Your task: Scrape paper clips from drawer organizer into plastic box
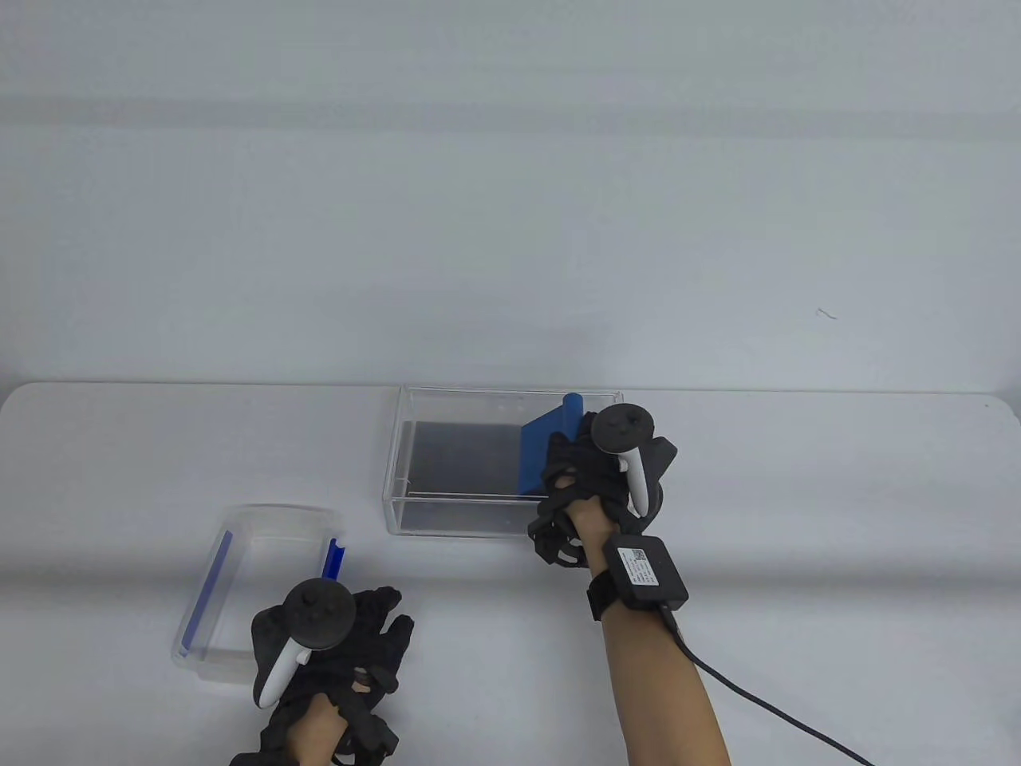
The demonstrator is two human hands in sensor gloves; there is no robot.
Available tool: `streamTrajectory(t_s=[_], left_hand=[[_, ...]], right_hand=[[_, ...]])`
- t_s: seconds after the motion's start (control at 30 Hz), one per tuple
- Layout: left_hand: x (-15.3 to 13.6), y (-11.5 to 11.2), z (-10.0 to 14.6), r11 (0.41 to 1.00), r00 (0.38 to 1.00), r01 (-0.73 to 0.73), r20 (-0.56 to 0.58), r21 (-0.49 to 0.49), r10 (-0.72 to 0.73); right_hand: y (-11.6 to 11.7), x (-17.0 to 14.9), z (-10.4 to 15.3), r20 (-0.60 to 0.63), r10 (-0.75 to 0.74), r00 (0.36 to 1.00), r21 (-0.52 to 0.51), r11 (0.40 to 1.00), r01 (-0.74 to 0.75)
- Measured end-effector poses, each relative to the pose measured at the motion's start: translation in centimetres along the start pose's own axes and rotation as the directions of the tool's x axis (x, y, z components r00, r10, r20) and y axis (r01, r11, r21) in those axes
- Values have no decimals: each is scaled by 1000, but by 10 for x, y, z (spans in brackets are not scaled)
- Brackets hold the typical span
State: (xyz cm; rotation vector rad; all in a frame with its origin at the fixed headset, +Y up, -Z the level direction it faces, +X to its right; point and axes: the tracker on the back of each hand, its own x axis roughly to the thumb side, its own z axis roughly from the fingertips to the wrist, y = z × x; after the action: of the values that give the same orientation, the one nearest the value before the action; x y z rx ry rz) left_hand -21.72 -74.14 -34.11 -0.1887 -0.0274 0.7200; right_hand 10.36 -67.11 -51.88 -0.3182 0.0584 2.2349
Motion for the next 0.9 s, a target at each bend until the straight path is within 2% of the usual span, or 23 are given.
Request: streamTrajectory(t_s=[0.07,0.23,0.3,0.47,0.57,0.67,0.9], left_hand=[[0,0,0,1000,1000,0,1,-1,0],[0,-1,0,1000,1000,3,4,-6,-3],[0,-1,0,1000,1000,4,5,-7,-4],[-1,0,-1,1000,1000,-4,1,-5,4],[-2,0,-2,1000,1000,-2,-3,-7,2],[-2,0,-3,1000,1000,4,-5,-12,-4],[1,-3,-2,1000,1000,22,1,-22,-22]], right_hand=[[-7,10,5,31,25,999,-7,1000,-25],[-11,35,11,178,232,956,-82,972,-220],[-3,39,8,222,307,925,-111,951,-289],[18,32,-4,212,432,877,-105,902,-419],[24,28,-6,234,464,854,-85,885,-458],[25,29,1,293,518,804,-84,851,-518],[19,29,25,394,483,782,10,849,-529]])
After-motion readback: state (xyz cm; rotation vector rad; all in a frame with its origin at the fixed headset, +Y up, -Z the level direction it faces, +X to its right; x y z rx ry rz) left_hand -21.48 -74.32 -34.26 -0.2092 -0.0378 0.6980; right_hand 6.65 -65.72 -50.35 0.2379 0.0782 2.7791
